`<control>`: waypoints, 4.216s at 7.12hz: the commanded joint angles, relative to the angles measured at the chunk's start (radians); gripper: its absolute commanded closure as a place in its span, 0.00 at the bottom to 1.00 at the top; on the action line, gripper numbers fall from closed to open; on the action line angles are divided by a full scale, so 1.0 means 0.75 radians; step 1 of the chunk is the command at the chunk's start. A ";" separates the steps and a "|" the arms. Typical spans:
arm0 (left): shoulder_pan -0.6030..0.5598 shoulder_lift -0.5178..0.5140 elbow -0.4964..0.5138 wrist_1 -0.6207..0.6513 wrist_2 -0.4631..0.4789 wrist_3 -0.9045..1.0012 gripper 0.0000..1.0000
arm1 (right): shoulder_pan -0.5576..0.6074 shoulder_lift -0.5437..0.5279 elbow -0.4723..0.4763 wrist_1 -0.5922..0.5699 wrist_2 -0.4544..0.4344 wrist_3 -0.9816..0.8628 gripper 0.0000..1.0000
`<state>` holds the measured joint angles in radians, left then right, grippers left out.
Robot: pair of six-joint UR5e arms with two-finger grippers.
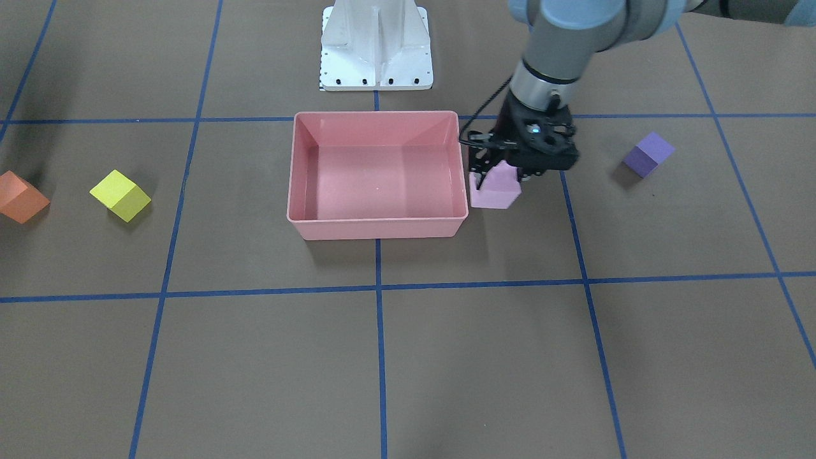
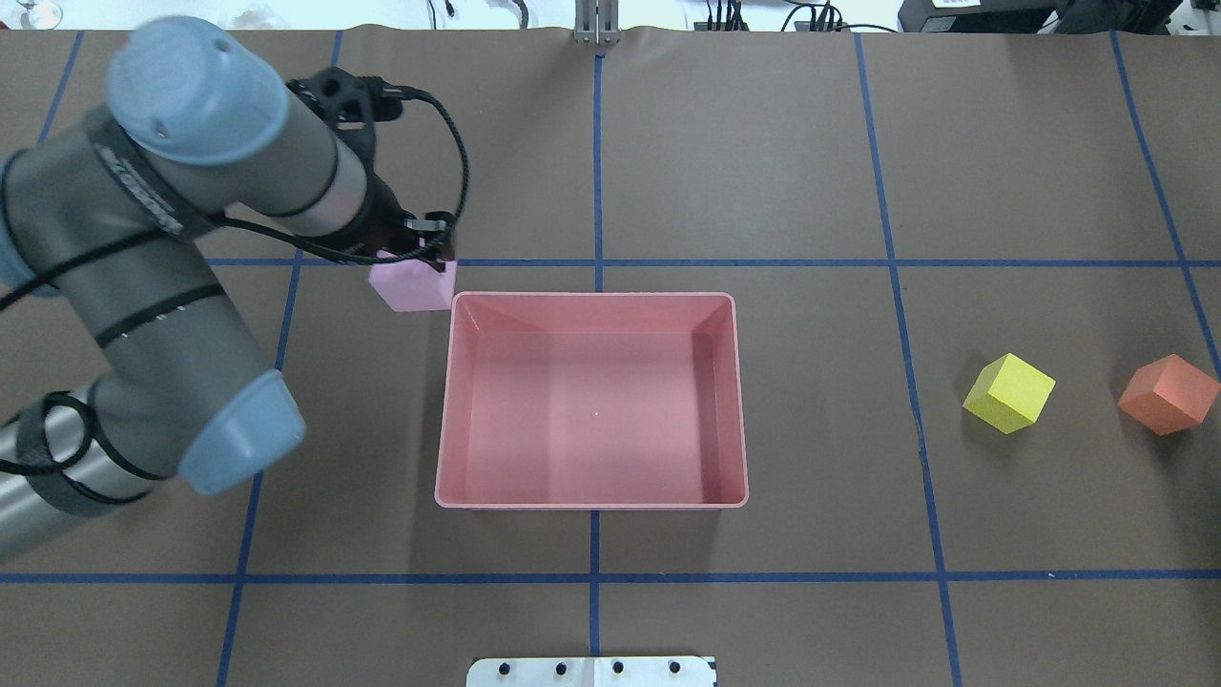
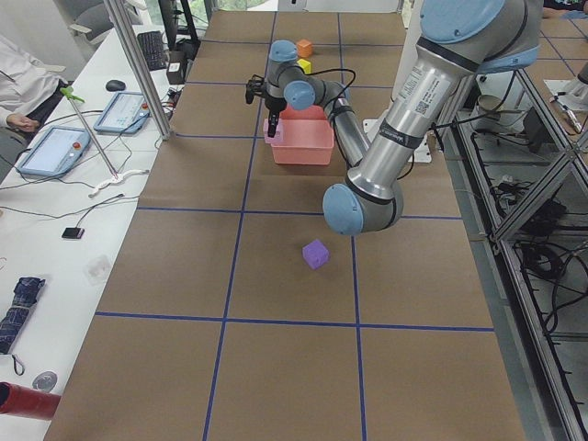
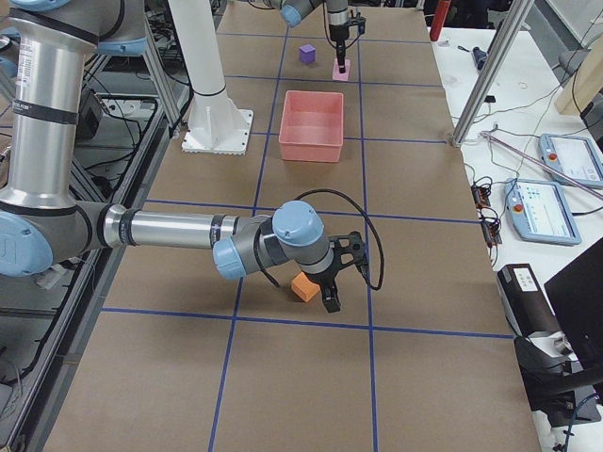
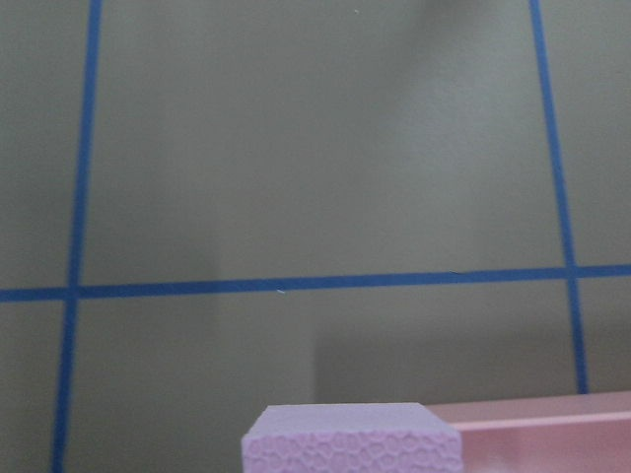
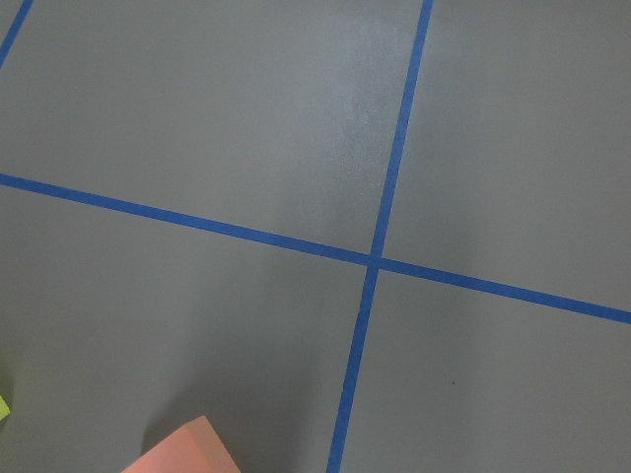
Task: Place blocks into pink bin with both arms
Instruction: 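Carry the pink cube into the pink bin and release it, then grasp the yellow cube with the right gripper while the left gripper withdraws, then carry the yellow cube into the bin beside the pink cube and release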
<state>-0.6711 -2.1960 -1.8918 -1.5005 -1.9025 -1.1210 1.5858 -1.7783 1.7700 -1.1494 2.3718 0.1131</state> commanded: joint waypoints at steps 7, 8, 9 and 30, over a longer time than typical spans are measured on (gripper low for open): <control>0.061 -0.034 -0.177 0.281 0.140 0.393 0.00 | -0.402 -0.006 0.154 0.213 -0.104 0.502 0.00; -0.002 -0.011 -0.177 0.281 0.125 0.471 0.00 | -0.461 -0.004 0.160 0.238 -0.131 0.487 0.00; -0.023 0.015 -0.177 0.274 0.123 0.523 0.00 | -0.597 -0.014 0.158 0.382 -0.249 0.481 0.00; -0.477 0.366 -0.163 0.159 -0.204 1.126 0.00 | -1.131 0.184 0.202 0.374 -0.596 1.130 1.00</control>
<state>-0.9676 -2.0174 -2.0149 -1.3357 -2.0071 -0.3641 0.7381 -1.6848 1.8774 -0.8048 1.9249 0.8250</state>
